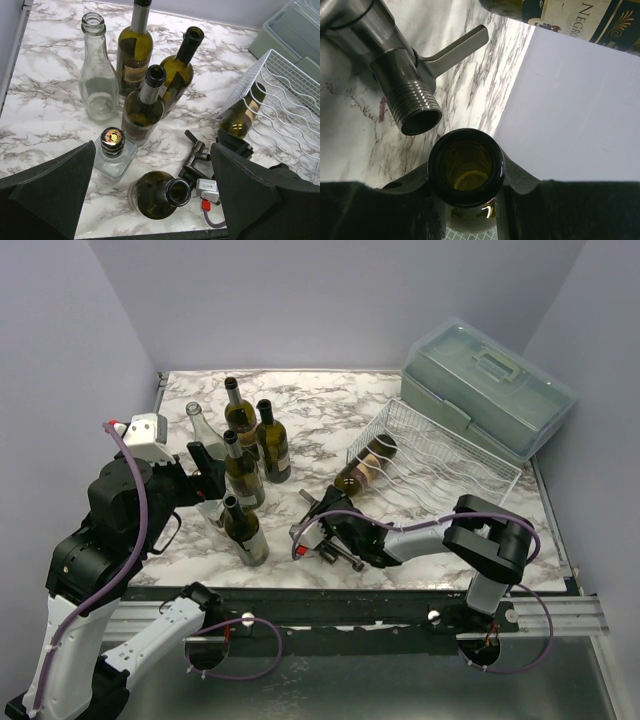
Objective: Put the wine bottle on the wine rack
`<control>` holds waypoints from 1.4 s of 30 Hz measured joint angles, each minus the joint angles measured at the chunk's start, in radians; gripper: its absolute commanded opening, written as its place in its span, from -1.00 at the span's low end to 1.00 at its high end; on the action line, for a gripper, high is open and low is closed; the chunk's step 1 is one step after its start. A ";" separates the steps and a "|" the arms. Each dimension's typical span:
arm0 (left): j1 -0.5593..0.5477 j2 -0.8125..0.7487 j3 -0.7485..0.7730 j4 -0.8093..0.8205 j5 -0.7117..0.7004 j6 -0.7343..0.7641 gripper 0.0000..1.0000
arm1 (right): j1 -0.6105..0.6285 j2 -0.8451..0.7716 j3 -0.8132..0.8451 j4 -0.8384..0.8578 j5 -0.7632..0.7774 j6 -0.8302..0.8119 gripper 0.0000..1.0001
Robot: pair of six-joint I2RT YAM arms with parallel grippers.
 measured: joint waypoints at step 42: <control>0.000 -0.006 0.008 0.000 0.000 -0.011 0.98 | -0.144 0.063 -0.023 0.064 -0.068 0.078 1.00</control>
